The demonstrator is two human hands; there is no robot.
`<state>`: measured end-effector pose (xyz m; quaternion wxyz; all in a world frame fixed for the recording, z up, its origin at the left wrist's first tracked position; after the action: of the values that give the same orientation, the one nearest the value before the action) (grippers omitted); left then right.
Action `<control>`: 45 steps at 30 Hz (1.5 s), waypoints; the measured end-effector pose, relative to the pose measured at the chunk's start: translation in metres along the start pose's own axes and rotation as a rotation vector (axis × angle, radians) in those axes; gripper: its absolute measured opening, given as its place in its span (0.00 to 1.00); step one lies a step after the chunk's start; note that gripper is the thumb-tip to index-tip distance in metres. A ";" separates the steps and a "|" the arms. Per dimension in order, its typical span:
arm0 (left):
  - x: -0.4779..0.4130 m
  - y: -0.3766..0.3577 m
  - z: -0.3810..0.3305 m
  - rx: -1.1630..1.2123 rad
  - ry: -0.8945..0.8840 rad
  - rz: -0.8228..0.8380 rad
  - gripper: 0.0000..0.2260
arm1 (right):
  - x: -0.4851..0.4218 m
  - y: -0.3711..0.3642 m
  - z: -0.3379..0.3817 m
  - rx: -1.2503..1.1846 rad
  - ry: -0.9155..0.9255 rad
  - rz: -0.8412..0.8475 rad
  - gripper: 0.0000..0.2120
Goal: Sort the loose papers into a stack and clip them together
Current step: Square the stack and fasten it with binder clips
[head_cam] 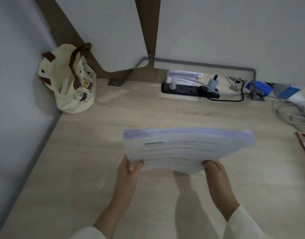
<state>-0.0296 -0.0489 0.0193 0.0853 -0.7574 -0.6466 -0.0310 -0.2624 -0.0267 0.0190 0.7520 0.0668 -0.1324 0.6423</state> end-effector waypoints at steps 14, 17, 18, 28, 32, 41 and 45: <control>-0.006 -0.010 0.012 -0.130 0.132 0.072 0.18 | -0.001 0.012 -0.010 -0.008 -0.037 0.057 0.15; -0.012 -0.028 0.012 -0.187 0.169 0.130 0.08 | 0.001 0.032 -0.006 0.039 -0.032 0.048 0.15; -0.014 -0.037 0.013 -0.195 0.189 0.146 0.05 | 0.002 0.042 -0.007 0.052 -0.056 0.027 0.14; -0.039 -0.179 0.059 -0.207 0.498 0.284 0.05 | -0.001 0.198 -0.029 0.180 -0.300 -0.182 0.12; -0.052 -0.246 0.085 -0.225 0.563 0.333 0.10 | -0.007 0.272 -0.041 0.237 -0.363 -0.254 0.12; -0.079 -0.337 0.120 -0.384 0.575 0.246 0.04 | -0.027 0.369 -0.046 0.265 -0.339 -0.340 0.13; -0.087 -0.349 0.117 -0.449 0.533 0.197 0.03 | -0.037 0.381 -0.049 0.283 -0.325 -0.343 0.15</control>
<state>-0.3947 -0.0623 -0.0783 0.0850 -0.7812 -0.5029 -0.3601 -0.6372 0.0143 -0.0649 0.8018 0.2947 -0.1470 0.4986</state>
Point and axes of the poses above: each hand's wrist, its own x-axis away from the middle knuckle, its own y-axis out of the back of the hand, z = x × y, the point moved 5 cm from there along -x, towards the middle knuckle, and after that the axes turned 15 degrees about z, right-handed, at the moved point
